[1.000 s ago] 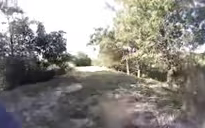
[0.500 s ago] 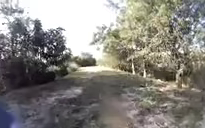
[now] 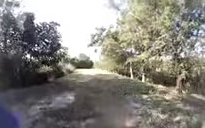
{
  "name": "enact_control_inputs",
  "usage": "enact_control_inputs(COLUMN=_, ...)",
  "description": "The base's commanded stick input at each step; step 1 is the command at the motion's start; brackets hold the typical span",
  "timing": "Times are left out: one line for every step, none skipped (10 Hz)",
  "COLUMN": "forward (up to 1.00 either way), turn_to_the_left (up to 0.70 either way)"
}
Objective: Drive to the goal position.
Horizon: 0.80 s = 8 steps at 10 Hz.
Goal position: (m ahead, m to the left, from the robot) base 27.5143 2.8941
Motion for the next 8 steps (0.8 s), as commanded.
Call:
enact_control_inputs(forward=0.7, turn_to_the_left=0.0)
enact_control_inputs(forward=0.7, turn_to_the_left=0.0)
enact_control_inputs(forward=0.7, turn_to_the_left=0.14)
enact_control_inputs(forward=0.7, turn_to_the_left=0.27)
enact_control_inputs(forward=0.7, turn_to_the_left=0.16)
enact_control_inputs(forward=0.7, turn_to_the_left=0.0)
enact_control_inputs(forward=0.7, turn_to_the_left=0.0)
enact_control_inputs(forward=0.7, turn_to_the_left=0.0)
